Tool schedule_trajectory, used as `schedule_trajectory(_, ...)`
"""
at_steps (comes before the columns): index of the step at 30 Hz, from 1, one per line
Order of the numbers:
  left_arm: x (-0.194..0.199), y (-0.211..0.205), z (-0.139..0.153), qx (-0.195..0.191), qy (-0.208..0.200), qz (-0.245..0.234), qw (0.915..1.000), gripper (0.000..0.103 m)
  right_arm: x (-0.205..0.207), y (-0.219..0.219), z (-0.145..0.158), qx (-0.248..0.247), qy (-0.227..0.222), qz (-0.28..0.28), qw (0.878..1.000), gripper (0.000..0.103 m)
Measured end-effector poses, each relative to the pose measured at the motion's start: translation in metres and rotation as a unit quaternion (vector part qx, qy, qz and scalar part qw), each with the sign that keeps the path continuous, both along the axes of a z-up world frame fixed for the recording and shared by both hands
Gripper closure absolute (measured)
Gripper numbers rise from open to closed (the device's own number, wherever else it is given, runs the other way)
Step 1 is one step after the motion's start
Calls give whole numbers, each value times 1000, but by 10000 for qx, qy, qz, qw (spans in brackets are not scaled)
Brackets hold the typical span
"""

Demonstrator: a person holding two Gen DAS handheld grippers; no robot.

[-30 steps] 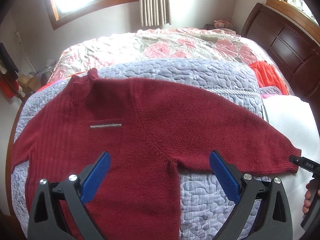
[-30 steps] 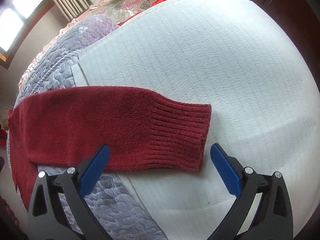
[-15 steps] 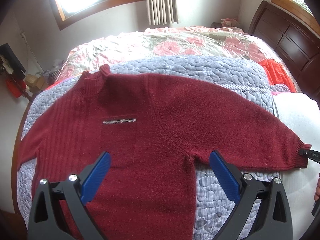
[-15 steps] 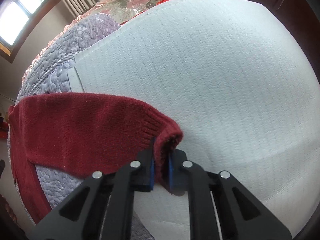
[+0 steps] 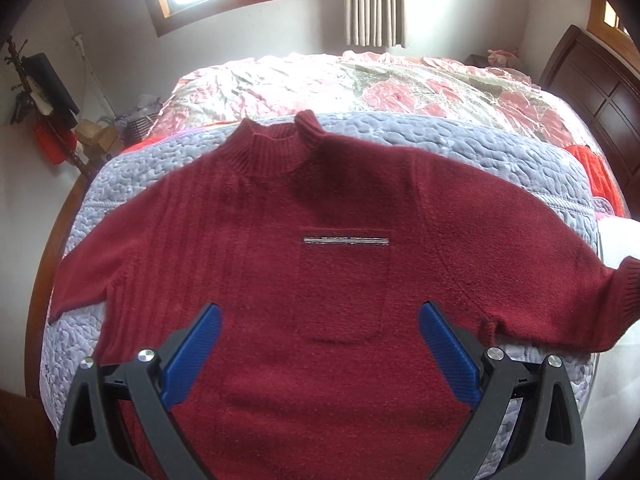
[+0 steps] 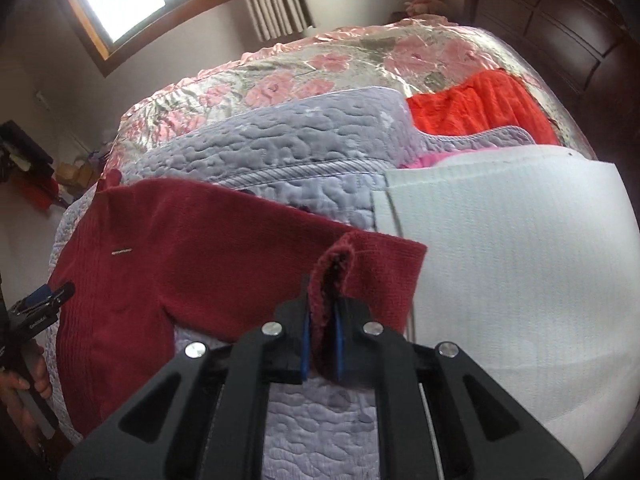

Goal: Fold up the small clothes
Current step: 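Carry the held sleeve across the sweater body with the right tool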

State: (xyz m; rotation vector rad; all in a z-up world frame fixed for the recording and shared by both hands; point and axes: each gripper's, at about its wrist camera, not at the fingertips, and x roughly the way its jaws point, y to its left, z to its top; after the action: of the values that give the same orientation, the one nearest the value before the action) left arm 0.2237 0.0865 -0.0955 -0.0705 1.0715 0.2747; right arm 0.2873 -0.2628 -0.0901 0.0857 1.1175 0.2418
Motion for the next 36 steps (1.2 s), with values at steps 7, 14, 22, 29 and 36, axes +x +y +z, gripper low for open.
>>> schedule_trajectory(7,-12,62,-8,-59,78,196,9998,4,14,153,-6,225,-63,1360,9904,95)
schedule_trajectory(14,-27,120,-18,-88,166,493,9986,4,20,275,-21,640,205,2139,9745,95)
schedule_trajectory(22,-29,132,-34,-241,332,439,9982,4,25,317,-48,764,701,2081,9726,65)
schedule_trajectory(29,-9,97,-56,-717,544,73,9959,4,19,256,-18,920,437,1714,9799,63)
schedule_trajectory(36,31,56,-95,-1411,1002,20,9849,4,4,174,-13,789,253,1027,9912,60)
